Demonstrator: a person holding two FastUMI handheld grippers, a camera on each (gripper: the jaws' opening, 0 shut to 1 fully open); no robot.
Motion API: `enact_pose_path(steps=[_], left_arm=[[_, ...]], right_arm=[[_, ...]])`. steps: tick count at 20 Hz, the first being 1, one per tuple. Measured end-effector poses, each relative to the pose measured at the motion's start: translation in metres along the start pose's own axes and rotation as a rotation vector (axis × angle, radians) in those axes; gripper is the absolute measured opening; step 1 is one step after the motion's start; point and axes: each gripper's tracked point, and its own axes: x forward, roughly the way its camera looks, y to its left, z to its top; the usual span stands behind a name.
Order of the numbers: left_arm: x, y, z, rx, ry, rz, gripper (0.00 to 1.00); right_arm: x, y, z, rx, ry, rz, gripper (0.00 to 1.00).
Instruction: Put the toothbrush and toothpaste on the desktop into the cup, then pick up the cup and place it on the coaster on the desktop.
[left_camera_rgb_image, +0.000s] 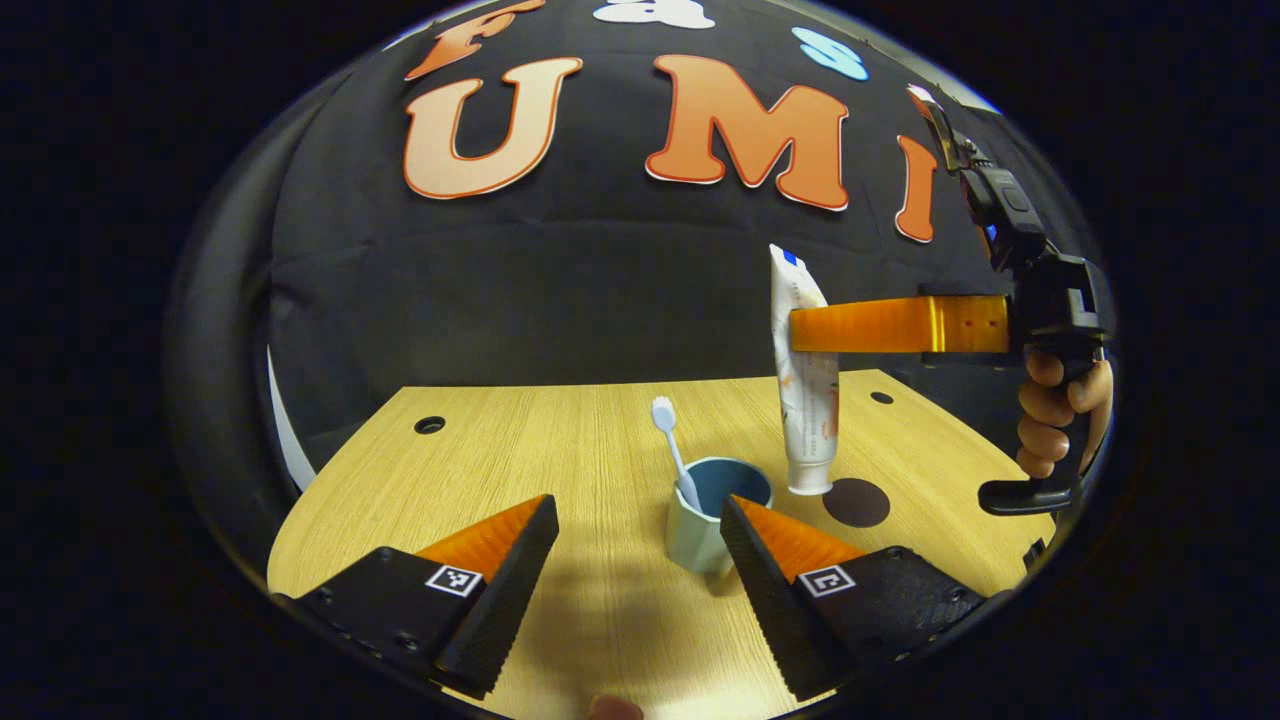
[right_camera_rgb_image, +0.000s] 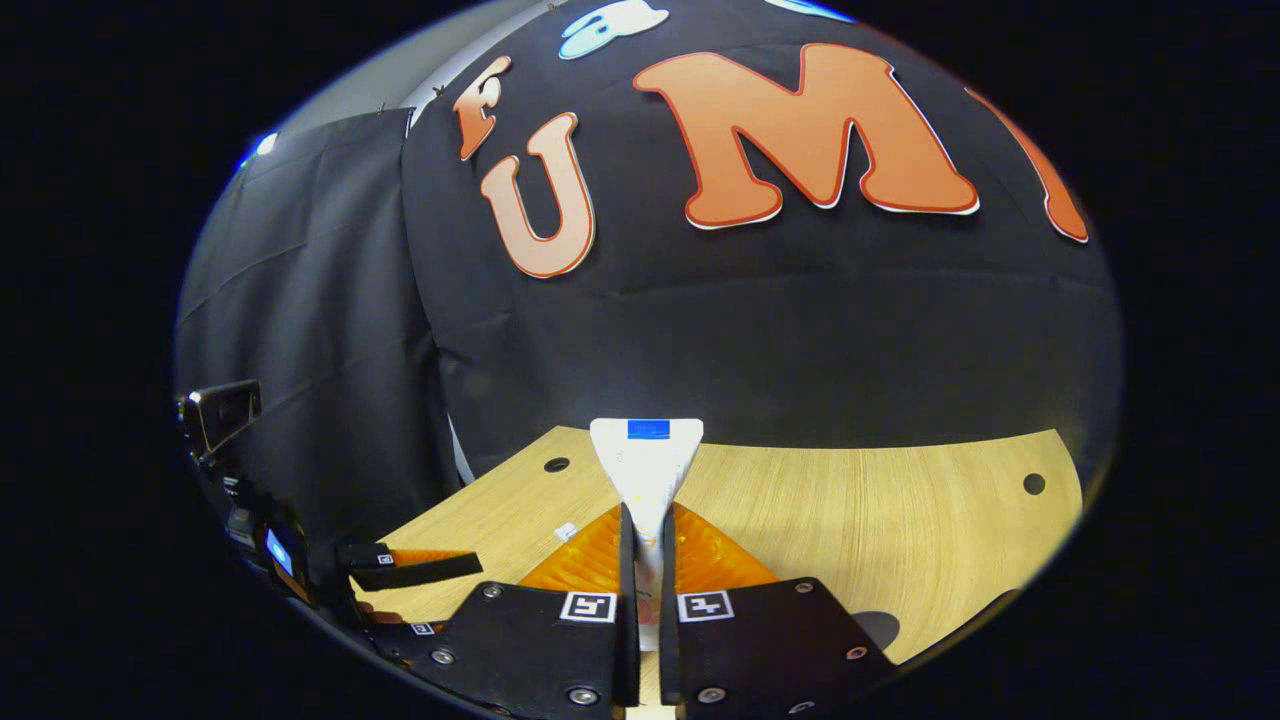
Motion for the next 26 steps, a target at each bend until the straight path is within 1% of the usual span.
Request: enact_pose_path(steps=[2,6,9,12,16,18,21,23,24,26], left_arm=[[0.001,0.009,-0.001,-0.015,-0.028,0.017,0.99],[0.0,0.022,-0.003,0.006,-0.057,0.049,0.99],[-0.004,0.028,-0.004,0.007,-0.071,0.053,0.99],[-0.01,0.024,0.002,0.016,-0.09,0.047,0.98],[-0.016,0.017,0.01,0.02,-0.125,0.03,0.98],[-0.011,0.009,0.013,-0.002,-0.136,0.018,0.98],[-0.011,0.002,0.009,-0.022,-0.11,0.019,0.98],[-0.009,0.0,0.006,-0.032,-0.104,0.023,0.98],[-0.007,-0.001,0.003,-0.038,-0.104,0.02,0.98],[-0.012,-0.011,-0.001,-0.044,-0.087,0.013,0.98]], right_arm=[[0.013,0.005,-0.001,-0.005,-0.015,0.012,0.08],[0.034,0.007,-0.011,-0.001,-0.029,0.025,0.08],[0.046,0.006,-0.019,-0.033,-0.035,0.018,0.08],[0.052,0.01,-0.036,-0.04,-0.008,0.026,0.08],[0.049,0.002,-0.051,-0.077,0.004,0.002,0.09],[0.044,0.004,-0.064,-0.091,0.024,0.011,0.11],[0.034,0.005,-0.083,-0.127,0.078,0.019,0.15],[0.024,0.001,-0.081,-0.14,0.089,0.012,0.2],[0.017,0.001,-0.075,-0.136,0.074,0.016,0.24],[0.007,0.001,-0.053,-0.112,0.023,0.026,0.24]])
